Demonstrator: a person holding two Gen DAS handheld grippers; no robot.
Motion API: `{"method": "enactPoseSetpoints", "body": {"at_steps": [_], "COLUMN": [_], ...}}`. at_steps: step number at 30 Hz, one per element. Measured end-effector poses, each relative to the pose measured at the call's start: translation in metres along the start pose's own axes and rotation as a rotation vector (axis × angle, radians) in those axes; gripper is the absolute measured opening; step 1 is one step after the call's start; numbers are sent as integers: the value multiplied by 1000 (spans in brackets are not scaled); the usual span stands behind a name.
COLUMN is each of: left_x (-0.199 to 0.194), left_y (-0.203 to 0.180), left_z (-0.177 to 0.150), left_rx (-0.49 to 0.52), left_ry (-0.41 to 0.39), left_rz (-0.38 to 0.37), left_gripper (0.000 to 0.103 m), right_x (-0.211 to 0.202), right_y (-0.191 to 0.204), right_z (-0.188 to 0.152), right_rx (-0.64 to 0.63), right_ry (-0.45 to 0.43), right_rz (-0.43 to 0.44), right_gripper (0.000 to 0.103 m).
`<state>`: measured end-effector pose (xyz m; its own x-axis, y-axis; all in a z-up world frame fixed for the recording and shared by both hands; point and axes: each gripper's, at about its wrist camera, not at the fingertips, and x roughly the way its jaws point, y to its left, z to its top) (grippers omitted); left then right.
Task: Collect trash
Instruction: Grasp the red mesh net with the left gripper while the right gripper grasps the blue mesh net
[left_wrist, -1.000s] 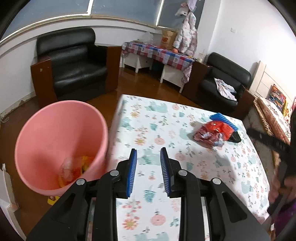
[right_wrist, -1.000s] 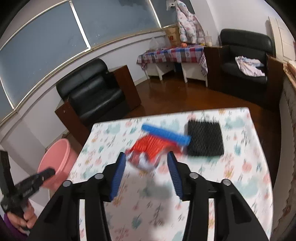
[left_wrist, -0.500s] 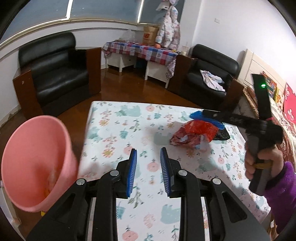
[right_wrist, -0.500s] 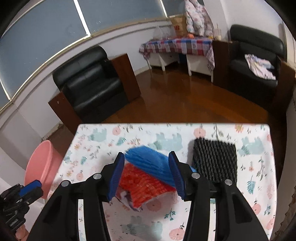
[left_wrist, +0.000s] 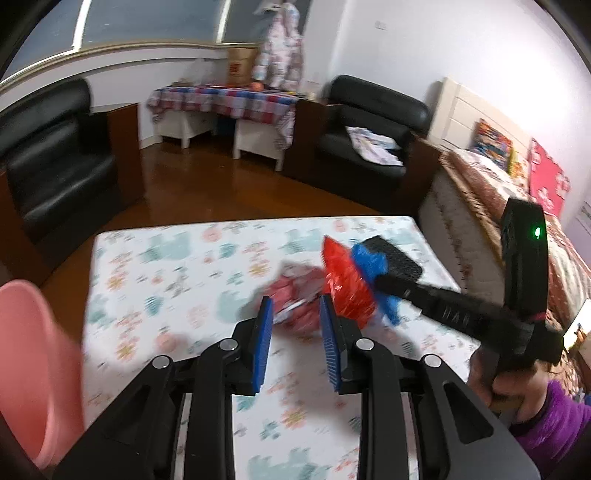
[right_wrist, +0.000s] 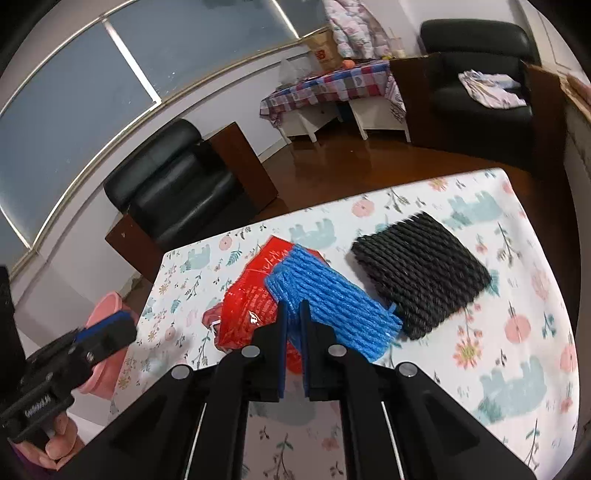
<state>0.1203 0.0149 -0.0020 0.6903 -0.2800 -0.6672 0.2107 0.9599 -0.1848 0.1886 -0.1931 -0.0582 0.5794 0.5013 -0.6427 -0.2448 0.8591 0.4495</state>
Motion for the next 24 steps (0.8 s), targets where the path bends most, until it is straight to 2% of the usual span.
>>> {"method": "enactPoseSetpoints", "body": {"at_steps": [5,13,20,22,24], "left_x": [28,66,71,71,68], "left_y": [-18,-34,-48,-50,-51], "left_z": [10,9,1,-1,-3], "left_rx": [31,6,33,33,36], "left_ry": [34,122,112,100,94], "left_rz": [-64,-159,-169,-161,-154], "left_gripper": [26,26,25,9,2], "right_x": [-8,-11,-14,-17,-23], "right_y": [-10,-20,-24,-24,-24], "right_z": [-7,-11,-11,-11,-11], "right_rx": [29,55,62,65,69], "right_ry": [-9,-7,-15,-25,-38], "right_rz": [3,11,17,17,19], "right_gripper": [6,6,6,6,6]}}
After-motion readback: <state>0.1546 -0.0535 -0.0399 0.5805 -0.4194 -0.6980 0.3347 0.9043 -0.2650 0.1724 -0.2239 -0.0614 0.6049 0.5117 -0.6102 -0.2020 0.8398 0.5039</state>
